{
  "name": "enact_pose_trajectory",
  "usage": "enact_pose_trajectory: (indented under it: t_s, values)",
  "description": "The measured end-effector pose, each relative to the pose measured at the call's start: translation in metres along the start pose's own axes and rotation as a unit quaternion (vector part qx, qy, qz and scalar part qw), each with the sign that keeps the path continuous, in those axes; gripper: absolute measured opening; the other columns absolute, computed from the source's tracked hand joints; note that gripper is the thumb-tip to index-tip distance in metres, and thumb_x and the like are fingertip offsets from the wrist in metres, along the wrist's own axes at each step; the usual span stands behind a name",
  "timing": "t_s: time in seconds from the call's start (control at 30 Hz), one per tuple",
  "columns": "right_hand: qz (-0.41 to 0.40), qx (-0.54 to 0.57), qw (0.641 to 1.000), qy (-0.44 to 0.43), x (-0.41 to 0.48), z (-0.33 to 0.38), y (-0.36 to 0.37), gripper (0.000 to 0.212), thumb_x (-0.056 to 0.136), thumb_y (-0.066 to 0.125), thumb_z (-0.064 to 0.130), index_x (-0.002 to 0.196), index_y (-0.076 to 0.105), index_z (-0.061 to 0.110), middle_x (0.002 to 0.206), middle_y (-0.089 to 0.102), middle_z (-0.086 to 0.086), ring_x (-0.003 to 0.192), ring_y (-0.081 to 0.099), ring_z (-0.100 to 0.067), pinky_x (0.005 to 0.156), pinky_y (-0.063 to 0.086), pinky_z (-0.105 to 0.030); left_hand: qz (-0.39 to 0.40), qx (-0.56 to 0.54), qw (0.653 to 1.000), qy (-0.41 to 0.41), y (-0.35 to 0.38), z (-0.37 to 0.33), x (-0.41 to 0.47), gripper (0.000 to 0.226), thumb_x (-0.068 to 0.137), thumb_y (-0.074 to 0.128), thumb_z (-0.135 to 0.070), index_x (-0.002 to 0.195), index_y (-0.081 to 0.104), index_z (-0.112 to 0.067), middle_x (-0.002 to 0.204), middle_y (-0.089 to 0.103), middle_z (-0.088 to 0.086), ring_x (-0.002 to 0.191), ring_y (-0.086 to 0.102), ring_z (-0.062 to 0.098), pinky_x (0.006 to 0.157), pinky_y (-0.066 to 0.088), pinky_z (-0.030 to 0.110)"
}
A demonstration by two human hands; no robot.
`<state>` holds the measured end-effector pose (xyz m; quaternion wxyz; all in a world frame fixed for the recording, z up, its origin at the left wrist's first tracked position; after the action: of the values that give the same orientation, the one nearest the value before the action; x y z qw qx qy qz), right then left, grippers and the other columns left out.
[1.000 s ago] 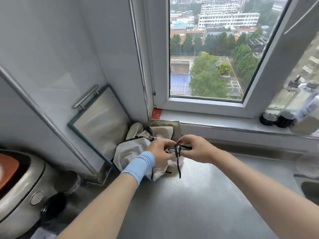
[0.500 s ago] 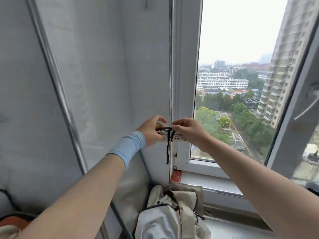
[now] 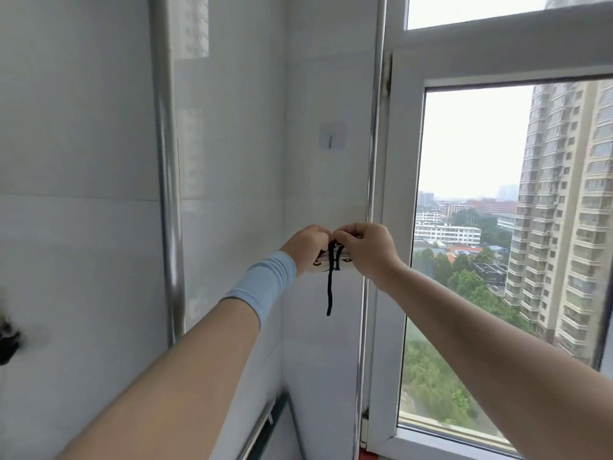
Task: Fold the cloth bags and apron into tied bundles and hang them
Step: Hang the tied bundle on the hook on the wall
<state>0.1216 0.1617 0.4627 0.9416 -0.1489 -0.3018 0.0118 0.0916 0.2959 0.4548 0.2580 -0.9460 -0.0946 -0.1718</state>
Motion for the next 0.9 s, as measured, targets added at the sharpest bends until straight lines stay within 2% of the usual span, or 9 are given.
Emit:
enact_pose_trajectory:
  t_s: [0.07,0.13,0.2,0.37,0.47,0.57,0.7,0.8,0.9]
  values:
    - [0.001,0.003,1.000,-0.011,0.018,0.017,-0.003,0.011,0.088,0.070,0.021,0.079,0.075,0.024,0.078,0.072,0.007,0.075,0.065,-0.010,0.068,0.049,-0.023,-0.045,0.001,0.999,0.023,-0.018,-0.016,0.014,0.016,0.095,0.048,-0.020,0.086,0.061,-0.017,0.078,0.056,-0.003,0.079,0.052,0.016,0.067,0.041,0.024]
    - [0.003,0.005,1.000,-0.021,0.032,0.033,-0.006,0.010,0.088,0.070,0.021,0.079,0.076,0.023,0.076,0.072,0.009,0.073,0.065,-0.007,0.065,0.047,-0.021,-0.059,-0.007,0.997,0.050,-0.027,-0.028,0.022,0.015,0.095,0.054,-0.021,0.094,0.069,-0.018,0.081,0.063,-0.005,0.076,0.057,0.011,0.064,0.043,0.016]
    - [-0.001,0.006,1.000,-0.030,0.046,0.045,-0.010,0.010,0.087,0.071,0.021,0.079,0.076,0.025,0.075,0.072,0.010,0.072,0.065,-0.006,0.065,0.047,-0.020,-0.077,-0.044,0.995,0.055,-0.035,-0.033,0.033,0.016,0.092,0.060,-0.019,0.101,0.074,-0.017,0.087,0.070,-0.004,0.077,0.062,0.009,0.067,0.046,0.013]
    - [-0.015,0.033,0.999,-0.036,0.071,0.068,-0.016,0.011,0.085,0.072,0.022,0.075,0.076,0.027,0.077,0.075,0.003,0.068,0.064,-0.009,0.067,0.052,-0.026,-0.157,-0.158,0.974,0.041,-0.056,-0.045,0.054,0.008,0.082,0.071,-0.020,0.077,0.076,-0.021,0.076,0.074,-0.004,0.071,0.066,0.010,0.070,0.054,0.019]
    - [-0.021,0.062,0.997,-0.049,0.083,0.084,-0.020,0.007,0.084,0.073,0.025,0.078,0.078,0.025,0.077,0.075,-0.001,0.065,0.061,-0.009,0.063,0.050,-0.026,-0.188,-0.152,0.969,0.060,-0.067,-0.062,0.065,0.010,0.083,0.067,-0.019,0.076,0.074,-0.019,0.070,0.070,-0.007,0.062,0.061,0.005,0.059,0.048,0.013]
    - [-0.023,0.057,0.997,-0.044,0.095,0.092,-0.022,0.009,0.083,0.072,0.027,0.078,0.078,0.023,0.066,0.069,0.000,0.059,0.055,-0.011,0.056,0.044,-0.025,-0.199,-0.142,0.967,0.075,-0.075,-0.075,0.075,0.009,0.084,0.064,-0.017,0.080,0.072,-0.016,0.073,0.068,-0.006,0.065,0.060,0.008,0.059,0.047,0.015]
    - [-0.031,0.061,0.997,-0.045,0.108,0.103,-0.025,0.011,0.084,0.070,0.024,0.076,0.078,0.021,0.066,0.065,0.001,0.057,0.052,-0.011,0.056,0.042,-0.025,-0.186,-0.152,0.967,0.089,-0.082,-0.087,0.086,0.011,0.086,0.064,-0.018,0.082,0.073,-0.013,0.070,0.067,-0.006,0.060,0.057,0.005,0.054,0.045,0.011]
    - [-0.034,0.039,0.998,-0.046,0.115,0.110,-0.027,0.014,0.087,0.066,0.021,0.077,0.076,0.019,0.061,0.060,0.004,0.051,0.048,-0.009,0.047,0.038,-0.019,-0.183,-0.141,0.967,0.106,-0.087,-0.095,0.091,0.015,0.087,0.068,-0.025,0.080,0.074,-0.014,0.068,0.066,-0.007,0.059,0.055,0.005,0.058,0.044,0.014]
    - [-0.030,0.009,0.999,-0.038,0.120,0.110,-0.024,0.018,0.090,0.062,0.022,0.076,0.073,0.018,0.062,0.057,0.003,0.054,0.047,-0.012,0.047,0.036,-0.021,-0.192,-0.157,0.964,0.095,-0.091,-0.094,0.095,0.011,0.085,0.069,-0.020,0.077,0.073,-0.013,0.069,0.068,-0.005,0.062,0.058,0.009,0.061,0.047,0.019]
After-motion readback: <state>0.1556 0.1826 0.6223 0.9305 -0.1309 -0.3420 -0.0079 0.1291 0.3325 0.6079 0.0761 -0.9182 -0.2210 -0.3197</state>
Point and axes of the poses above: each hand's wrist, its own x-axis towards the middle knuckle, its own y-axis out of the palm, z = x × y, the point moved 9 cm from there along x, towards the middle knuckle
